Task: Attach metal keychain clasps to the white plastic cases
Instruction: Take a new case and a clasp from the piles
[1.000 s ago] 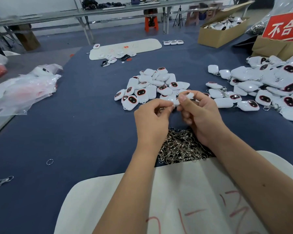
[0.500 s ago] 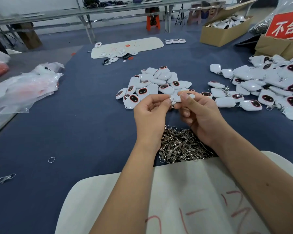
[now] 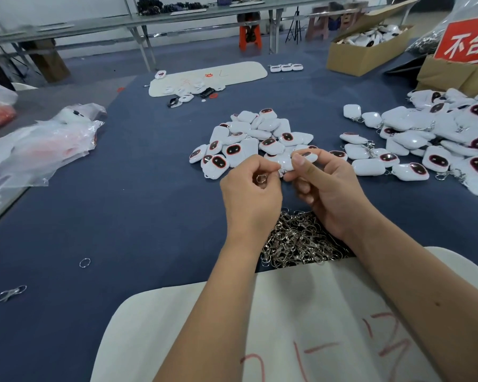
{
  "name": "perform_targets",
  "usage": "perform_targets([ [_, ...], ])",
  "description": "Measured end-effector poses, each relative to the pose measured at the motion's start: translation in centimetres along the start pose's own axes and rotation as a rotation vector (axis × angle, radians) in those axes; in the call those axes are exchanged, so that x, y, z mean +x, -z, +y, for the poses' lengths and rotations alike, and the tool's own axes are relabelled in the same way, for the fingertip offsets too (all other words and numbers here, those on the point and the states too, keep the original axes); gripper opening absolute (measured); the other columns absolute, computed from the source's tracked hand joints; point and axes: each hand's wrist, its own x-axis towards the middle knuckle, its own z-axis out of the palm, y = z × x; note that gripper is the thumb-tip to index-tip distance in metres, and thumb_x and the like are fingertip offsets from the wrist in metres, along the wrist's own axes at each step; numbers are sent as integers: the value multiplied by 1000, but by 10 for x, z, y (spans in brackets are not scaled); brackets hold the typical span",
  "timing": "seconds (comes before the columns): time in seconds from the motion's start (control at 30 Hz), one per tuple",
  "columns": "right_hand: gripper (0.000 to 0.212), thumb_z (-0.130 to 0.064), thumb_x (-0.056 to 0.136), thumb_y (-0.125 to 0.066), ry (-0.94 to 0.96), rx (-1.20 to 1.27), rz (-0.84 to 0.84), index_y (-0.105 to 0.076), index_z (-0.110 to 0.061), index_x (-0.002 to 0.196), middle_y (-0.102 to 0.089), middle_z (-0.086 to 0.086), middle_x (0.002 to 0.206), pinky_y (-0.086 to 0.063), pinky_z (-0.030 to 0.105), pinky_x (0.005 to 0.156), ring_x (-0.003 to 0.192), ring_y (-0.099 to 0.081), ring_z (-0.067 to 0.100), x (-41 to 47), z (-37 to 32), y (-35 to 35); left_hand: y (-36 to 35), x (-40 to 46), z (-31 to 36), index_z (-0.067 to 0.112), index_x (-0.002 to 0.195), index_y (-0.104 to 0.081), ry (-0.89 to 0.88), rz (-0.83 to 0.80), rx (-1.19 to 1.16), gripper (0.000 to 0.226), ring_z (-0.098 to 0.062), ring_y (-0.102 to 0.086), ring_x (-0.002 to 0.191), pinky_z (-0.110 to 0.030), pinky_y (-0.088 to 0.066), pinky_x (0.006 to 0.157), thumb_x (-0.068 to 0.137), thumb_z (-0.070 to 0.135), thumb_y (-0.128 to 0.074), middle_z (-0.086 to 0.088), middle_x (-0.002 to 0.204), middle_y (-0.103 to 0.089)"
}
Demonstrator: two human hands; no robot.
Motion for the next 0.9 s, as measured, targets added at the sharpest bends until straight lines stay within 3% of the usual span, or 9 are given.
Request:
perform_targets([
  [0.17, 20, -28, 84, -76, 12, -5, 74, -66, -15, 96, -70, 5, 71, -38, 19, 43, 48, -48, 10, 1, 0, 0, -1, -2, 1, 14, 94, -78, -5, 33, 9, 11, -3, -67, 72, -9, -48, 68, 89, 5, -76, 12, 80, -74],
  [0.3, 12, -23, 97, -71, 48, -5, 227, -63, -15, 94, -62, 1, 63, -33, 20, 40, 44, -43, 9, 4, 1, 2, -3, -1, -1, 15, 102, -75, 31, 19, -24, 18, -6, -70, 76, -13, -53, 73, 88, 3, -77, 7, 84, -76],
  [0.37, 12, -24, 99, -71, 90, -10, 317, -63, -14, 98, -62, 1, 61, -31, 21, 40, 43, -42, 10, 6, 1, 5, -3, -3, -2, 15, 106, -74, -24, -5, 81, 19, -4, -68, 82, -12, -51, 76, 90, 5, -73, 8, 91, -74],
  [0.47, 23, -21, 100, -70, 168, -61, 457, -61, -9, 117, -65, 3, 61, -33, 21, 39, 42, -43, 12, 7, 1, 7, -3, -3, -7, 16, 120, -70, -200, -145, 460, 28, -14, -55, 121, -27, -41, 105, 92, 15, -69, 4, 123, -68],
  [0.57, 30, -19, 101, -67, 220, -92, 533, -57, -12, 129, -68, 3, 64, -36, 22, 40, 43, -44, 12, 8, 3, 8, -5, -4, -9, 16, 141, -57, -211, -351, 699, 44, -25, -27, 151, -37, -24, 123, 98, 26, -62, 1, 155, -47],
  [0.67, 44, -14, 102, -63, 236, -139, 569, -50, -15, 144, -71, 4, 73, -42, 23, 42, 47, -48, 10, 10, 6, 9, -5, -5, -10, 16, 144, -54, -192, -402, 720, 46, -25, -30, 150, -38, -26, 123, 100, 28, -61, 2, 155, -46],
  [0.8, 82, 1, 100, -53, 178, -196, 621, -10, -20, 166, -71, 6, 110, -56, 21, 63, 67, -68, 8, 15, 8, 14, -3, -5, -11, 12, 134, -60, -187, -308, 706, 41, -23, -37, 142, -31, -26, 118, 96, 26, -66, 0, 147, -52],
  [0.9, 78, 3, 99, -49, 143, -279, 677, -18, -26, 164, -61, -1, 123, -56, 17, 70, 82, -75, 9, 15, 8, 17, -4, -4, -10, 13, 138, -57, -220, -286, 711, 44, -23, -26, 150, -39, -28, 121, 97, 29, -64, 0, 154, -46],
])
